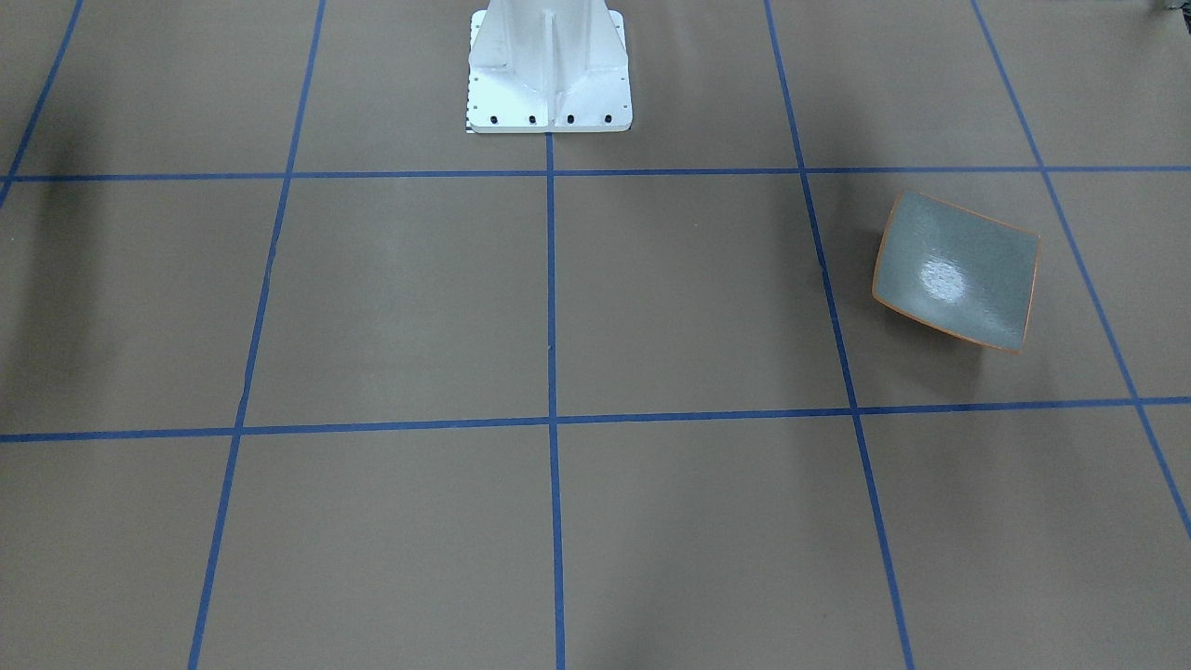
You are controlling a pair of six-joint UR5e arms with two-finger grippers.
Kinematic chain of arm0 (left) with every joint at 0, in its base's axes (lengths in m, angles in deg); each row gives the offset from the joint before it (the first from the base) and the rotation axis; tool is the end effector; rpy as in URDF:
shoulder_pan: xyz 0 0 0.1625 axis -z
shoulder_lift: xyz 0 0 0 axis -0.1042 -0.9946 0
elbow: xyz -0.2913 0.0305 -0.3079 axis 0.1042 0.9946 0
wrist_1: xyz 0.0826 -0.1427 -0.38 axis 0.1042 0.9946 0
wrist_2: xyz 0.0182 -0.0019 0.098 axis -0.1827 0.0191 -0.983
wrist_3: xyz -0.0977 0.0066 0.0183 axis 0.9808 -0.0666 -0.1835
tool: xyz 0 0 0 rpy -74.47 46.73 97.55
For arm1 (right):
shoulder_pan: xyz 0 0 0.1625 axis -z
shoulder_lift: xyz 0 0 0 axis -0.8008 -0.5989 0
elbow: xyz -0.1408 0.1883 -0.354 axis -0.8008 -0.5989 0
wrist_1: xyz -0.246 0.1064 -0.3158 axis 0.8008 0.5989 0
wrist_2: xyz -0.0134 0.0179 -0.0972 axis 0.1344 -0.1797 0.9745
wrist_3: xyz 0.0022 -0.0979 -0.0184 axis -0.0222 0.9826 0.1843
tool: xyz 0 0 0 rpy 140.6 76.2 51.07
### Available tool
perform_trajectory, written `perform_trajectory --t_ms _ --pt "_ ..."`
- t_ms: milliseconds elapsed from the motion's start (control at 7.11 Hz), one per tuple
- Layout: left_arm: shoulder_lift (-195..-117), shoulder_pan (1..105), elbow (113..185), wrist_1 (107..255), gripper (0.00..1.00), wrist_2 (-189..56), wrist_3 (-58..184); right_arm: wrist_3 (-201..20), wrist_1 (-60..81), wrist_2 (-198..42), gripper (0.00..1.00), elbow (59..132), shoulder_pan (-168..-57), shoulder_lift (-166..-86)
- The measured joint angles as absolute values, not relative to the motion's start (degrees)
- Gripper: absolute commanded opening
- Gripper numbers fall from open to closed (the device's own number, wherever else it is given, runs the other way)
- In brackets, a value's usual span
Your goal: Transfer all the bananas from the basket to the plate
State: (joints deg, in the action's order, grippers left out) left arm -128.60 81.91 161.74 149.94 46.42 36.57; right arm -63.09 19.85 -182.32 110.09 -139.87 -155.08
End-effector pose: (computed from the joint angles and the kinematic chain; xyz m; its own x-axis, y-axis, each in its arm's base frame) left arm -0.0477 -0.4349 0.6121 0.6921 0.2371 -0.6818 -0.1797 0.9714 0.1554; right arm 0.0475 -0.4415 0.5802 0.7648 -0.3496 0.5412 0.2005 0.9274 0.3158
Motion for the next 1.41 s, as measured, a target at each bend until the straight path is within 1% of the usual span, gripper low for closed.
perform_trajectory --t_ms 281,844,985,1125,1266,1407 --pt "-128.5 81.9 161.5 149.9 1.0 46.4 36.6 -53.1 16.2 -182.6 1.0 106.9 -140.4 -156.4" --pt "-128.4 81.9 161.4 149.9 1.0 46.4 36.6 -25.6 15.8 -184.6 1.0 94.7 -145.2 -156.0" --pt "-128.4 81.9 161.4 149.9 1.0 46.4 36.6 -22.2 15.8 -184.6 0.95 92.4 -145.8 -156.0" --pt "-128.4 81.9 161.4 149.9 1.0 46.4 36.6 -20.8 15.7 -184.4 0.77 91.1 -146.0 -156.2" --pt "-128.4 81.9 161.4 149.9 1.0 46.4 36.6 -20.2 15.5 -184.3 0.56 90.4 -146.0 -156.3" --pt "-128.4 81.9 161.4 149.8 1.0 46.4 36.6 -20.0 15.4 -184.0 0.39 89.9 -146.0 -156.4"
